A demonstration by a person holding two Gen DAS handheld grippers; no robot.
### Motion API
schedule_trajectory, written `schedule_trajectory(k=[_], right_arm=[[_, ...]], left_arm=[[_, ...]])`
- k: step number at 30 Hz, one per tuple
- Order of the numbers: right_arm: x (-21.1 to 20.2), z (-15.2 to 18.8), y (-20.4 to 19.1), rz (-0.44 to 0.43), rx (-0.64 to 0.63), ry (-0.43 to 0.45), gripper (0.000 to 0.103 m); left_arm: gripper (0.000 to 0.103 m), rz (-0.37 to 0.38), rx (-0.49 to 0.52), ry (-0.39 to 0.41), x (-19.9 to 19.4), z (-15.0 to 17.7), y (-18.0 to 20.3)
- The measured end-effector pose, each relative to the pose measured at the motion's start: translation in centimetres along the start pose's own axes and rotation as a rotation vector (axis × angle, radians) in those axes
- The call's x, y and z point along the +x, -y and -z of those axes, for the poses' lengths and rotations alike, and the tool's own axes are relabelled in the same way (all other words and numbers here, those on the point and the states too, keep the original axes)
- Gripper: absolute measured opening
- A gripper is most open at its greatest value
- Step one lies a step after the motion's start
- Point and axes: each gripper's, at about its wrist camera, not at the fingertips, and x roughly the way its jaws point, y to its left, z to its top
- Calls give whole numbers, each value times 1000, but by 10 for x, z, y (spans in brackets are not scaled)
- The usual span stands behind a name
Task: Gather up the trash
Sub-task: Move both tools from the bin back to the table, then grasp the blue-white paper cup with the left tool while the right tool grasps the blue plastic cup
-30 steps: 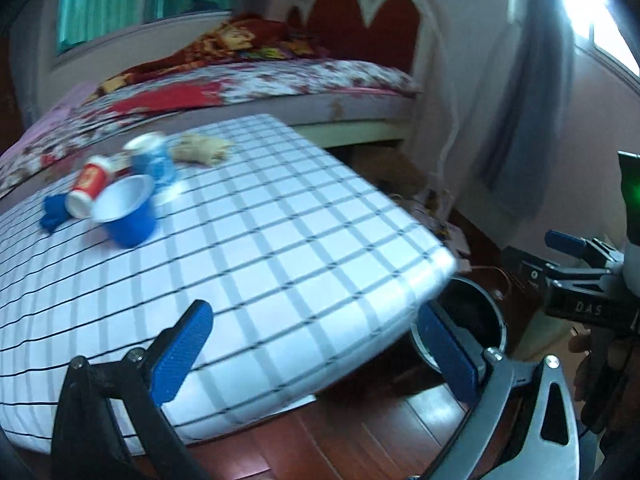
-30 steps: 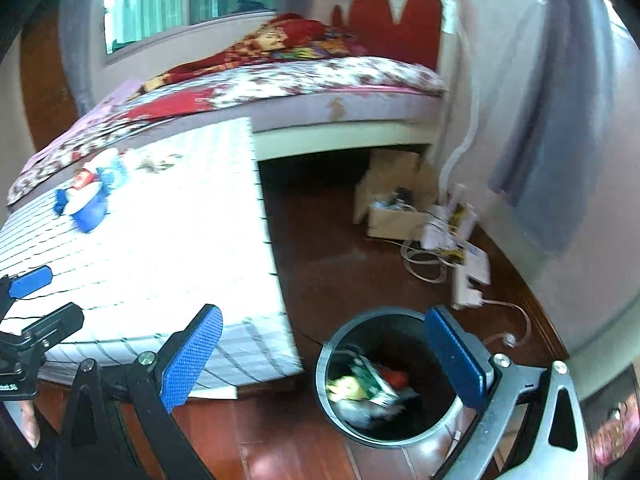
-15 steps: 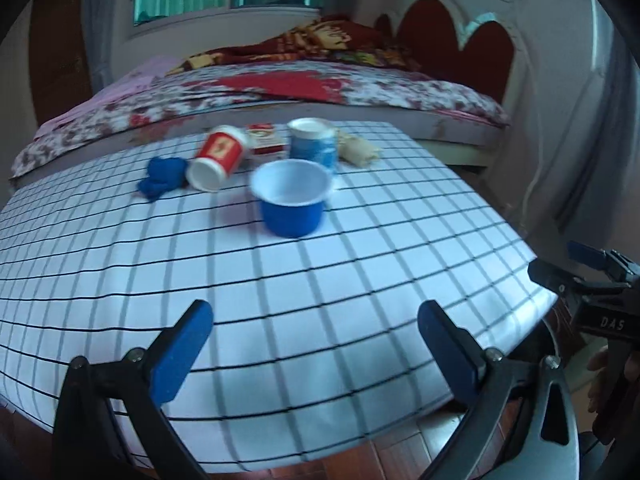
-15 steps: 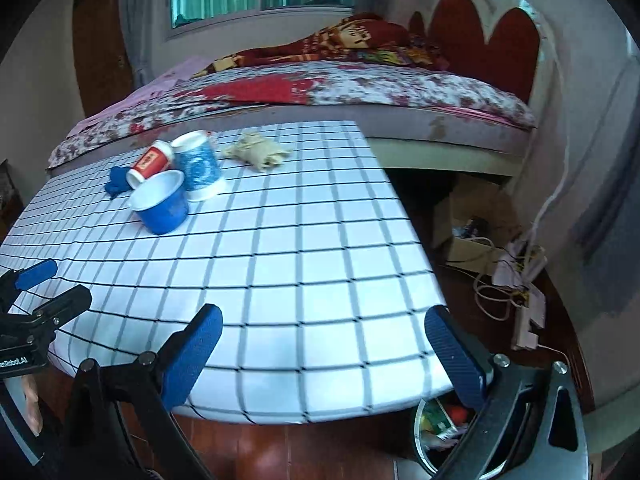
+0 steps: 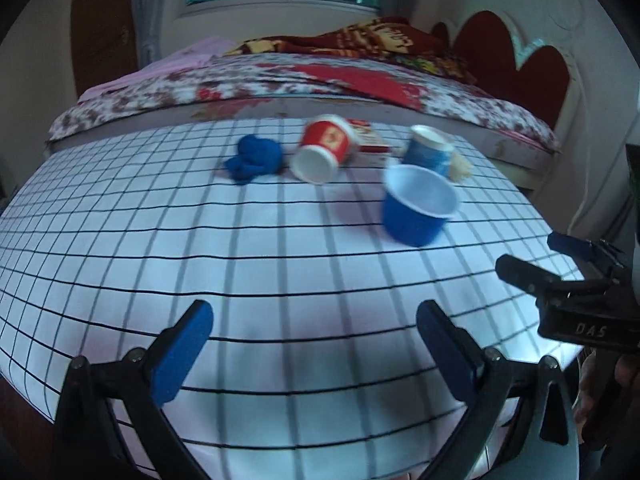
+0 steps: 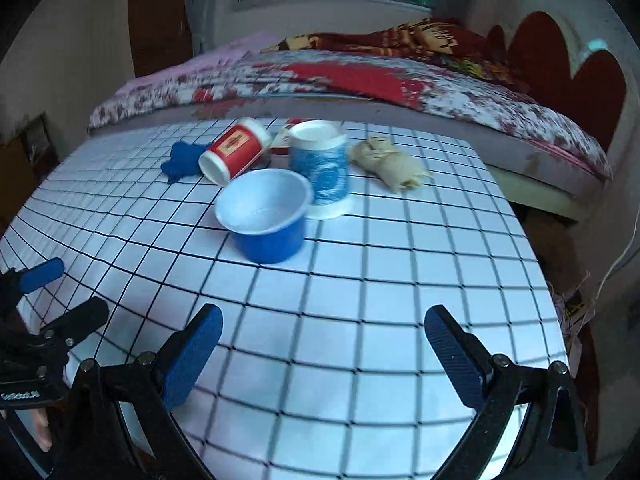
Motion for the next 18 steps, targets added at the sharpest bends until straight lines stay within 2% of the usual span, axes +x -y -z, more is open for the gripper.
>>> schedule_trajectory(k=[2, 5, 11, 15, 16, 17, 18], right_arm=[[10, -9, -12, -18, -11, 5, 102], [28, -22, -25, -37, -18, -7, 101], [61, -43, -38, -25, 10, -28, 101], [80, -51, -42, 29, 13, -47, 101], [83, -51, -40, 31, 24, -47, 96], [85, -51, -37, 24, 36, -50, 84], [85, -50, -34, 12, 42, -53, 76]], left_arm=[[101, -39, -6, 4, 4, -2, -11], [101, -54, -25, 8, 8, -6, -25], [94, -59, -31, 11, 18, -17, -38], [93, -62, -22, 10, 28, -28, -42], [93, -59, -22, 8, 29, -29, -43], [93, -55, -22, 5, 31, -30, -42], [93, -48, -20, 3, 35, -32, -39]])
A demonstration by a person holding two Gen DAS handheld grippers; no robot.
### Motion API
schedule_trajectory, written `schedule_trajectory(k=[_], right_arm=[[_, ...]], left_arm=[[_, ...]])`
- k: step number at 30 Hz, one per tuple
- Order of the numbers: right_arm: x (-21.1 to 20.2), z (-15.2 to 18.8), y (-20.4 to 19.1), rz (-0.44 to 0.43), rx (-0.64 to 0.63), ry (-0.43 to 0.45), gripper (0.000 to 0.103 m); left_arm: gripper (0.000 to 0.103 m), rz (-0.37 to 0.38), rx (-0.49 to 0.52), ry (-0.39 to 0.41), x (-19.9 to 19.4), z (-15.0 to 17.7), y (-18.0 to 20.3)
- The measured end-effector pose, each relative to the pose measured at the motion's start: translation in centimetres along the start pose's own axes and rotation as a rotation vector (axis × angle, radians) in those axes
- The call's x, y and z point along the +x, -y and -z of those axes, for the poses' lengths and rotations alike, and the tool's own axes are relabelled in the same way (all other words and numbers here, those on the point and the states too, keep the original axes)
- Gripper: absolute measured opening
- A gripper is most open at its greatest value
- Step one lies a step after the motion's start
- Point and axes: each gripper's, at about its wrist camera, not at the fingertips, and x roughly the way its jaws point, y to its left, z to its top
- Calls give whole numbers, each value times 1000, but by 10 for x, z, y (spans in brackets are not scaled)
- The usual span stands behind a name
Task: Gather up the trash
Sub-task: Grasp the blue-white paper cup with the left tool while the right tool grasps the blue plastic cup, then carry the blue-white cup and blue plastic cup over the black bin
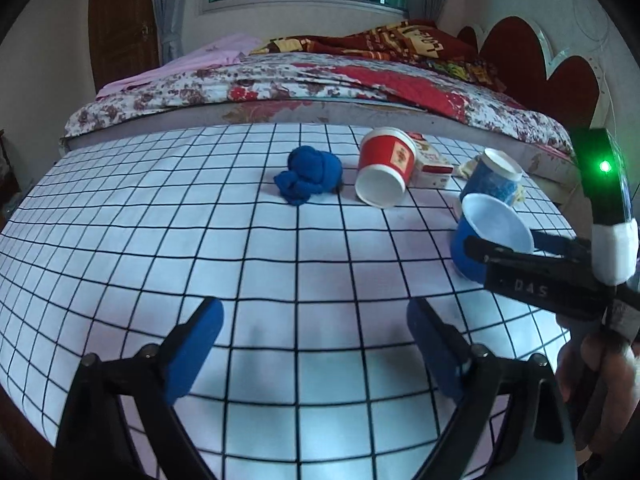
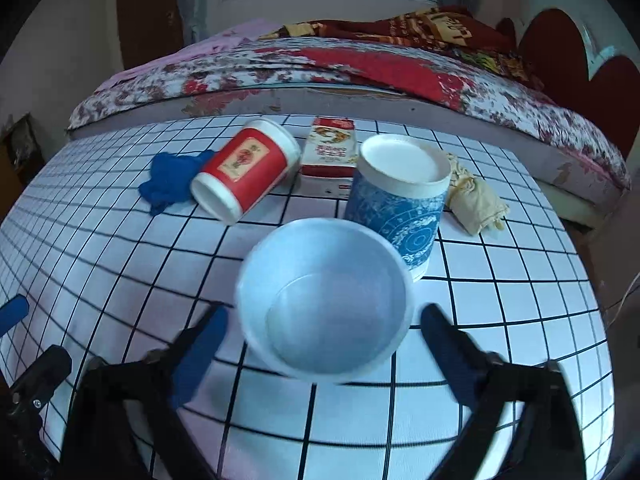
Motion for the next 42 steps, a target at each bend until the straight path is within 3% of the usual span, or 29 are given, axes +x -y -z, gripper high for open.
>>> schedule_trajectory(k=[3, 8, 17, 34, 37, 39, 42], right_arm=[[-8, 6, 8, -18, -11, 11, 76], [-35, 24, 53, 42, 29, 61, 76], [-37, 12, 135, 108, 123, 69, 76], [-18, 13, 186, 113, 167, 56, 76], [-19, 11, 189, 105, 162, 55, 76], [-20, 11, 189, 97, 155, 56, 76], [-26, 12, 186, 89, 139, 65, 76]], left_arm=[[93, 25, 19, -2, 7, -2, 12], [92, 77, 52, 7, 14, -7, 44], [81, 157, 132, -7, 43, -24, 120], [81, 177, 131, -4, 95, -70, 177], [76, 180, 145, -4, 98, -72, 182], [62, 179, 144, -25, 102, -73, 183], [55, 188, 120, -14, 96, -73, 178]])
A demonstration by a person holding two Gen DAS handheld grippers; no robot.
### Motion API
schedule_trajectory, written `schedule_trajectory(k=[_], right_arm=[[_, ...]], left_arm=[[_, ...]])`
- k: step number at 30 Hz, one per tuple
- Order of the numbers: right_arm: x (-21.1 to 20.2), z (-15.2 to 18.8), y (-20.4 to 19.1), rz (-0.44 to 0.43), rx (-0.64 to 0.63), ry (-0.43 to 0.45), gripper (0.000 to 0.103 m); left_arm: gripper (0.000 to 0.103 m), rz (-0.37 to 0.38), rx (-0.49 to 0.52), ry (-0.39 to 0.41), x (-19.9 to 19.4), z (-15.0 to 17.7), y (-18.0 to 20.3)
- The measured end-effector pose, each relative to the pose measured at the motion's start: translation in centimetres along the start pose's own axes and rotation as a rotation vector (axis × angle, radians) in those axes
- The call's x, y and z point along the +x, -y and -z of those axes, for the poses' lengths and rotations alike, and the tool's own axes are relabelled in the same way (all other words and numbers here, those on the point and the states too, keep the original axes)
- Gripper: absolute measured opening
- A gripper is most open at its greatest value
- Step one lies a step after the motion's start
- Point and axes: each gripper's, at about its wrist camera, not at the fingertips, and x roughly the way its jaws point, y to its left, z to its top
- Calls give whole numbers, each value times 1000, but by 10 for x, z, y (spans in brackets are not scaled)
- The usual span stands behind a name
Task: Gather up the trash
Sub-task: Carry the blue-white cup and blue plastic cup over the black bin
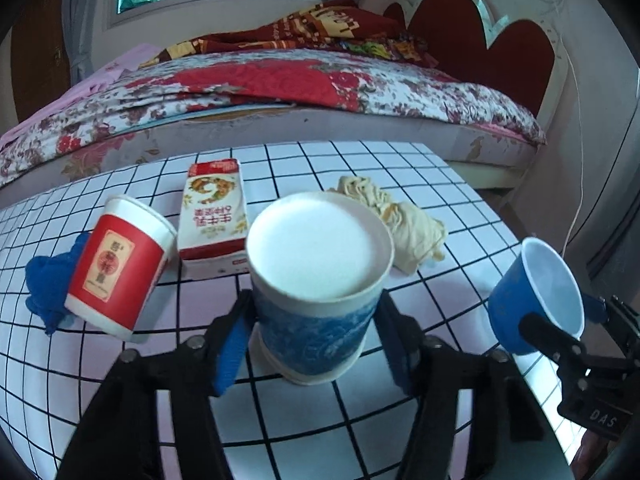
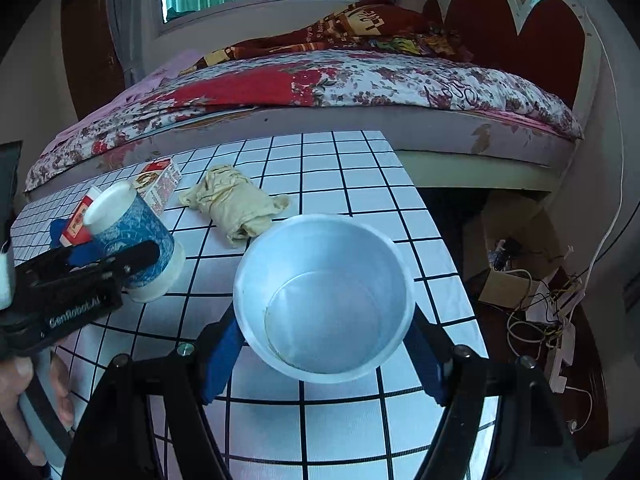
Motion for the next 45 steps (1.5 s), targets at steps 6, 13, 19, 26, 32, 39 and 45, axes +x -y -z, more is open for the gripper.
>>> schedule_trajectory(k=[6, 13, 19, 26, 32, 39, 45], right_arm=[[-16, 7, 0, -11, -13, 15, 76], [-39, 23, 2, -18, -8, 20, 76], [-68, 39, 5, -20, -7, 30, 76], [-106, 60, 20, -2, 14, 47, 76], [-142, 82, 40, 17, 24, 53, 76], [-181, 103, 79, 66, 72, 69, 76], [-209, 127, 107, 122, 78, 60, 76]], left_arm=[[52, 6, 29, 47, -29, 11, 3], [50, 43, 54, 84, -68, 33, 9], [48, 66, 100, 106, -96, 45, 27], [48, 117, 153, 123, -121, 64, 56], [48, 162, 198, 137, -143, 78, 86], [48, 220, 263, 140, -163, 90, 129], [48, 293, 320, 137, -175, 105, 173]])
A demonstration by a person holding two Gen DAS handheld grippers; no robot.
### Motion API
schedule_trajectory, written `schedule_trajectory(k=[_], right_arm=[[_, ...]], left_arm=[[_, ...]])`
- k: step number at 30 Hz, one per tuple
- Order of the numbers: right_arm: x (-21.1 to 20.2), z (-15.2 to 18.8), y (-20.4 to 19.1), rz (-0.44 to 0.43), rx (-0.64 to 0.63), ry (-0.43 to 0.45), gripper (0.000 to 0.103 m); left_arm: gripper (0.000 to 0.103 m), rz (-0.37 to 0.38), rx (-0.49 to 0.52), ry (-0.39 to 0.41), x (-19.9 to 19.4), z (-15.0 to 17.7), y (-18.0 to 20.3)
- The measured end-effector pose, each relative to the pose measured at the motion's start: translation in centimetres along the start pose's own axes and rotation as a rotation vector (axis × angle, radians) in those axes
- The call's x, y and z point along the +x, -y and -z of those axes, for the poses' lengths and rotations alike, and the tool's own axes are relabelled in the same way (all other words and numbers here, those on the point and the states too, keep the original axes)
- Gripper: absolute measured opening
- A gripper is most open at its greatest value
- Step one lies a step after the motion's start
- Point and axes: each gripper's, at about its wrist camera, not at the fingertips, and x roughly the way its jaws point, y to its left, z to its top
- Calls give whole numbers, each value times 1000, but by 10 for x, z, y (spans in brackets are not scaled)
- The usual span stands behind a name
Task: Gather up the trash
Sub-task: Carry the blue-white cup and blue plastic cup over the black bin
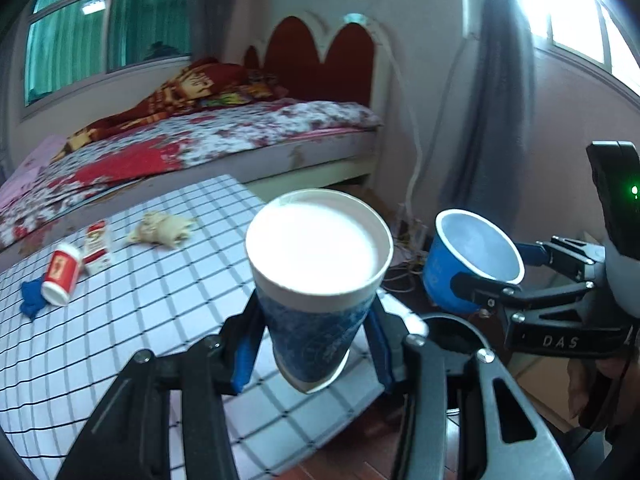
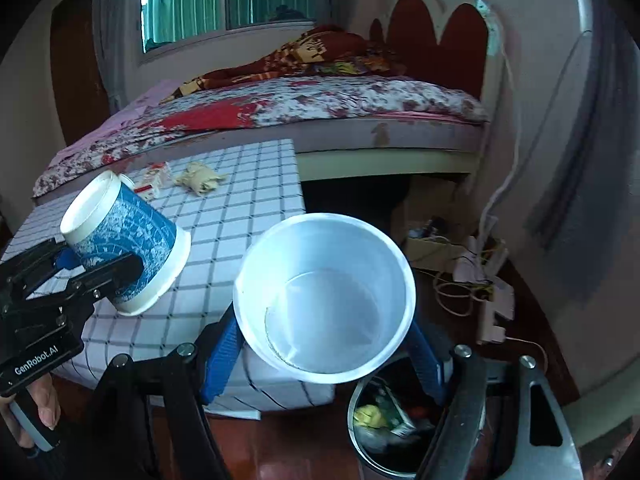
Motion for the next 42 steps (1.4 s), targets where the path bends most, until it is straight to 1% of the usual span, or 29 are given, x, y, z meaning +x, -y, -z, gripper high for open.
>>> schedule_trajectory(k=[4, 11, 16, 20, 29, 35, 42], right_arm=[[-14, 22, 26, 39, 17, -17, 76], [-28, 66, 79, 86, 54, -57, 76], [-28, 90, 107, 92, 60, -80, 76], [-22, 108, 125, 93, 70, -108, 76], [5, 133, 145, 84, 70, -159, 76], [29, 143, 154, 65, 45, -193, 76], [68, 151, 156, 33, -9, -243, 76]], left_arm=[[48, 42, 26, -13, 3, 5, 32], [48, 142, 75, -75, 21, 22, 89], [48, 196, 112, -124, 38, 39, 128], [48, 219, 126, -177, 57, 51, 151], [49, 228, 142, -247, 91, 62, 172], [49, 225, 120, -297, 118, 73, 174], [51, 229, 104, -354, 145, 89, 173]])
